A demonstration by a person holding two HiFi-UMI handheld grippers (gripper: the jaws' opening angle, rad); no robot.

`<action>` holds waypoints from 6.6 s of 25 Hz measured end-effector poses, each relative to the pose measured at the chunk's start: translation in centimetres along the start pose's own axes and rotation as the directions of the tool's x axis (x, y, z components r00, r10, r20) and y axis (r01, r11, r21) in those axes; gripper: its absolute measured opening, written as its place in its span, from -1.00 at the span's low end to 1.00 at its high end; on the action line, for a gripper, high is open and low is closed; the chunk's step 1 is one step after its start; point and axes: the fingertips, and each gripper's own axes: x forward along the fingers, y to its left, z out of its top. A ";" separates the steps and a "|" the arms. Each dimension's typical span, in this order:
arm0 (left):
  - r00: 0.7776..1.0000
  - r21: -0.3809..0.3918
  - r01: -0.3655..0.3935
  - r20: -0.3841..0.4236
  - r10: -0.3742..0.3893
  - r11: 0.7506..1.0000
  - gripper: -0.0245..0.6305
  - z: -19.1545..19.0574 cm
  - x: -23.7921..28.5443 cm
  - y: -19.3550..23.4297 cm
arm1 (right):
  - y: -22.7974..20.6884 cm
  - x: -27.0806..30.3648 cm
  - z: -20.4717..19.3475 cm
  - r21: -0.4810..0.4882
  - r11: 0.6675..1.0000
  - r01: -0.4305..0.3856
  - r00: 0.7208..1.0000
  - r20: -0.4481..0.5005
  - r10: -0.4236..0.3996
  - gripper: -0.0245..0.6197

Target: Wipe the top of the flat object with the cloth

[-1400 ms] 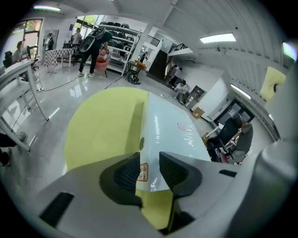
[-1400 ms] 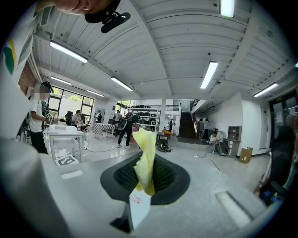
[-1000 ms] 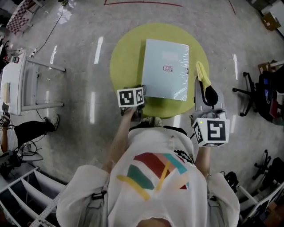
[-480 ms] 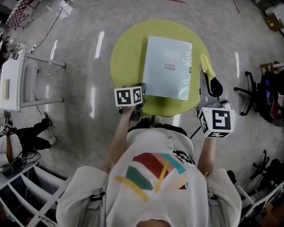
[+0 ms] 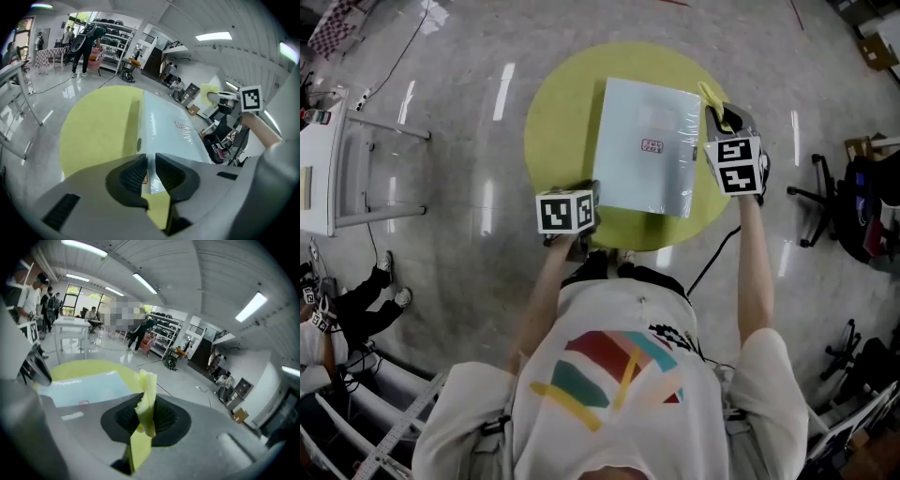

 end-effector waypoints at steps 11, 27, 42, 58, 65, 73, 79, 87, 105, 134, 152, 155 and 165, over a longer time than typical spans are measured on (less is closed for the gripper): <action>0.997 0.049 -0.068 -0.018 0.069 0.996 -0.72 0.0 0.0 0.0 | 1.0 10.6 -4.0 -0.511 0.827 -0.234 0.936 -0.348 0.050 -0.84; 0.992 0.100 -0.122 -0.018 0.124 0.988 -0.72 0.4 -0.5 -0.5 | 3.6 12.9 -7.3 -0.434 0.755 -0.491 0.810 -0.547 0.213 -0.84; 0.992 0.117 -0.121 -0.023 0.125 0.986 -0.72 0.0 -0.1 -0.4 | 5.5 9.2 -9.2 -0.282 0.709 -0.646 0.662 -0.670 0.336 -0.84; 0.990 0.149 -0.138 0.012 0.138 0.979 -0.72 0.8 -0.4 -0.3 | 9.2 5.0 -11.1 -0.159 0.702 -0.694 0.593 -0.678 0.433 -0.84; 0.988 0.161 -0.152 0.016 0.152 0.975 -0.72 0.8 -0.5 0.0 | 11.6 2.4 -11.9 -0.104 0.691 -0.716 0.554 -0.687 0.471 -0.84; 0.988 0.163 -0.154 0.025 0.152 0.974 -0.72 0.8 -0.5 -0.1 | 13.9 -0.7 -13.3 -0.068 0.660 -0.748 0.507 -0.700 0.502 -0.84; 0.991 0.132 -0.133 0.008 0.133 0.982 -0.72 0.3 -0.3 -0.2 | 15.7 -2.9 -13.8 -0.059 0.634 -0.771 0.480 -0.709 0.517 -0.84; 0.992 0.124 -0.127 0.013 0.127 0.984 -0.72 0.3 -0.3 -0.4 | 17.9 -5.9 -14.9 -0.003 0.609 -0.794 0.438 -0.697 0.567 -0.84; 0.994 0.098 -0.109 0.018 0.107 0.989 -0.72 0.1 -0.3 -0.3 | 22.8 -11.4 -19.4 -0.015 0.588 -0.809 0.439 -0.680 0.587 -0.84; 0.995 0.108 -0.094 -0.028 0.098 0.990 -0.72 -0.2 0.0 -0.5 | 5.0 5.4 2.1 -0.354 0.766 -0.536 0.819 -0.438 0.370 -0.84; 0.994 0.139 -0.098 -0.029 0.103 0.986 -0.72 0.3 -0.3 -0.9 | 7.6 14.9 -2.0 -0.371 0.711 -0.598 0.747 -0.579 0.326 -0.84; 0.994 0.138 -0.100 -0.028 0.104 0.985 -0.72 0.2 -0.3 -0.9 | 8.0 15.1 -2.4 -0.347 0.710 -0.613 0.732 -0.588 0.344 -0.84; 0.995 0.138 -0.096 -0.023 0.100 0.986 -0.72 0.3 -0.3 -0.8 | 8.4 14.6 -3.6 -0.273 0.719 -0.639 0.686 -0.625 0.372 -0.84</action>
